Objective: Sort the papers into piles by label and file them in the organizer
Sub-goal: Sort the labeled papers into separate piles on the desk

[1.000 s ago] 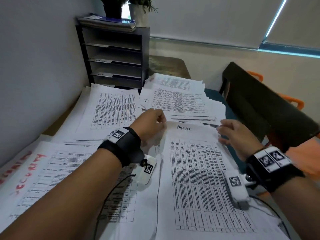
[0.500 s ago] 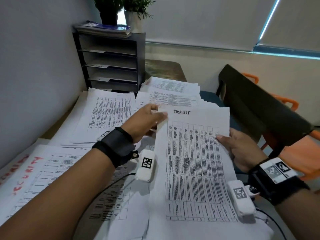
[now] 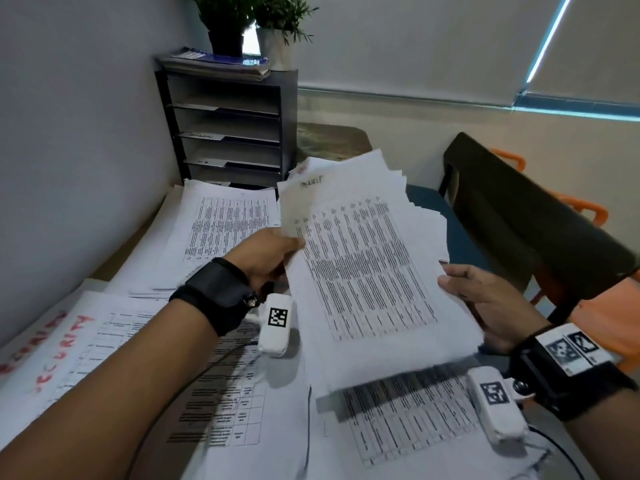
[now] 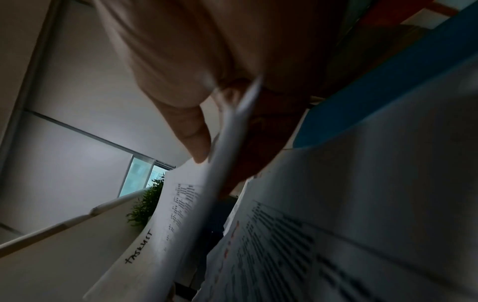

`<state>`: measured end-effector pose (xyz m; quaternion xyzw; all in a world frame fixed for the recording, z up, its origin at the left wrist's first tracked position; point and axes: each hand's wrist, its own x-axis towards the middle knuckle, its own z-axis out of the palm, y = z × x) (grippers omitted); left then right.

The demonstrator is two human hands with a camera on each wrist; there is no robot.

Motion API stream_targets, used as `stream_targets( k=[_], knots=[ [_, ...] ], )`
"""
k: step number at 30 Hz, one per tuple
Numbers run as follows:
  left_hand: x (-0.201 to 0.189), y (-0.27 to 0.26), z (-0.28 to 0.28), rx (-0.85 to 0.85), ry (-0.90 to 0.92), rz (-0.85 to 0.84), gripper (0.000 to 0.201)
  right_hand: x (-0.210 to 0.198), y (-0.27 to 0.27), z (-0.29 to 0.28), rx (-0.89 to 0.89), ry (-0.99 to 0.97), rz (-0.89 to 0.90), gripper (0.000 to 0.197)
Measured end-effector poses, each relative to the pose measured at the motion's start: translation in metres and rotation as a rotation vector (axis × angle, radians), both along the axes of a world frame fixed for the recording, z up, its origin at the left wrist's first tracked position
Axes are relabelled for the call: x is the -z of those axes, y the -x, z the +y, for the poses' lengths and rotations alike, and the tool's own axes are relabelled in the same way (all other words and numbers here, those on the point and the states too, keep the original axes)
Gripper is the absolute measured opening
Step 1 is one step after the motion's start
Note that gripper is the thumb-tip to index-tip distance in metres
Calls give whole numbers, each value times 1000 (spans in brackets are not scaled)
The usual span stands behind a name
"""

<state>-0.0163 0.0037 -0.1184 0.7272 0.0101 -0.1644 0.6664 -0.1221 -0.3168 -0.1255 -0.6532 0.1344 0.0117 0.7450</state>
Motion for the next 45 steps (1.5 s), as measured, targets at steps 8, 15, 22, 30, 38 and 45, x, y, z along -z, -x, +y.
stream_targets(
  k=[8,15,22,30,38,45],
  knots=[
    [-5,3,6,19,261,4,32,5,-5,14,-30,9,-17,24],
    [5,24,-18,411,-28,21,22,10,-4,33,34,-75,4,17],
    [-13,-16,52,44,-487,-191,25,8,3,32,-137,53,64,23],
    [14,-61,158,-300,-1202,-110,49,6,3,31,-122,125,46,26],
    [-18,-20,76,-69,-1163,-413,56,12,2,29,-89,121,53,35],
    [-11,20,-13,477,-1180,-548,23,14,2,27,-107,121,57,35]
  ],
)
